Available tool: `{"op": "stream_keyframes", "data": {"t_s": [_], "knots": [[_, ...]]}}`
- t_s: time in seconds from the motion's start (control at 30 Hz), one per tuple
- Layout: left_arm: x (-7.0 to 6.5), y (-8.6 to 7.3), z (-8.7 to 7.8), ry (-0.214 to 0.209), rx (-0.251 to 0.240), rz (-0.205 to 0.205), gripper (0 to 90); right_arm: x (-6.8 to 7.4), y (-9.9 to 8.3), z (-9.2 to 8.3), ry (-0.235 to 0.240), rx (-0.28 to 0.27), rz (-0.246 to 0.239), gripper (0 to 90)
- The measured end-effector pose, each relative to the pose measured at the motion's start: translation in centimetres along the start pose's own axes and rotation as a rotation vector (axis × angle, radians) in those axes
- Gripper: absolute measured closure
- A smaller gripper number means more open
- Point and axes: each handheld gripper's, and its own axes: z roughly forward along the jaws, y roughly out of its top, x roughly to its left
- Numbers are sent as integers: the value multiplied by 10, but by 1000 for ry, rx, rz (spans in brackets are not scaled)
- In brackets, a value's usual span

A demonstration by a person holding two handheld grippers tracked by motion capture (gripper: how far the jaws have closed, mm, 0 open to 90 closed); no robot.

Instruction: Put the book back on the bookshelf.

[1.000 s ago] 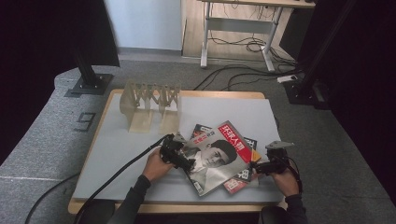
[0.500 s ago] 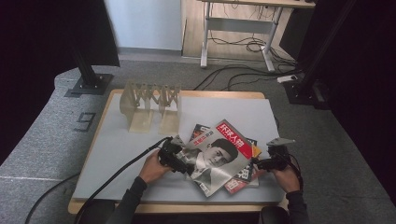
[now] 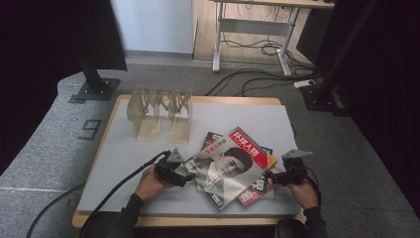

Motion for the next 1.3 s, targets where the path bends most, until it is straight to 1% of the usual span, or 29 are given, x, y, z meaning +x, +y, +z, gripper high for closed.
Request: {"op": "stream_keyframes", "data": {"t_s": [0.07, 0.1, 0.2, 0.3, 0.4, 0.53, 0.7, 0.83, 0.93, 1.1, 1.2, 1.3], "knots": [[-1, -1, 0, -8, -2, 17, 253, 1, 0, 2, 4, 4, -1, 54], [-2, -1, 0, -2, -3, 21, 271, 2, 0, 2, 6, 3, 1, 53], [-3, 0, 0, 5, -1, 22, 275, 1, 1, 3, 7, 4, 1, 50], [-6, -1, 1, 25, 3, 35, 276, 0, 1, 3, 6, 4, 3, 48], [-8, 1, 2, 23, -6, 26, 277, -1, 1, 4, 6, 4, 7, 47], [-12, 3, 4, 33, -8, 27, 278, -3, 2, 4, 0, 6, 8, 40], [-17, 7, 5, 50, -1, 47, 279, -10, 3, 6, -1, 14, 17, 19], [-21, 10, 5, 59, 0, 62, 304, -14, 4, 8, -14, 13, 27, 20], [-23, 13, 6, 65, -1, 71, 305, -17, 6, 9, -20, 15, 33, 21], [-23, 15, 7, 67, -7, 57, 367, -23, 9, 11, -36, 21, 36, 23], [-24, 17, 8, 77, -4, 56, 389, -27, 11, 12, -43, 23, 39, 25], [-25, 19, 9, 75, -7, 53, 409, -31, 11, 12, -45, 26, 47, 40]]}}
